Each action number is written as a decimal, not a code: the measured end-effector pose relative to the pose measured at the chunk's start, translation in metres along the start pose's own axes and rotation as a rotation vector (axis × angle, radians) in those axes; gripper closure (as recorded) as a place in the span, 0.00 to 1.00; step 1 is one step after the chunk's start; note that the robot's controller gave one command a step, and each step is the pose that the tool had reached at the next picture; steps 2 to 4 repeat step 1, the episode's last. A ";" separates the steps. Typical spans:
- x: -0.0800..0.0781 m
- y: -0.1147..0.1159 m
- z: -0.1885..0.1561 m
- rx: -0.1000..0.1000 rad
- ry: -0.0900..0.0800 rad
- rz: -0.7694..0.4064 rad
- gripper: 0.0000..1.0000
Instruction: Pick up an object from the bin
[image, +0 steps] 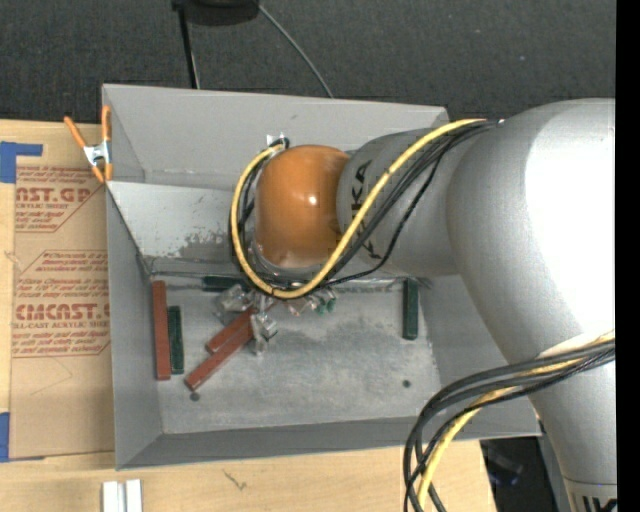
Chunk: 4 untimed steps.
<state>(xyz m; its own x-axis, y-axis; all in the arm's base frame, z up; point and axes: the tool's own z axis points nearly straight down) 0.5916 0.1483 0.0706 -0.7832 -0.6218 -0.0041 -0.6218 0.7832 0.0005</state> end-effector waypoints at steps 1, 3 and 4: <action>0.016 0.023 -0.192 0.004 -0.006 -0.018 1.00; 0.016 0.023 -0.192 0.004 -0.006 -0.018 1.00; 0.016 0.023 -0.192 0.004 -0.006 -0.018 1.00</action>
Offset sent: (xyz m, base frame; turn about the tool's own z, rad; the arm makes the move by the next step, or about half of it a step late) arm 0.0000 0.0000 0.0000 0.0000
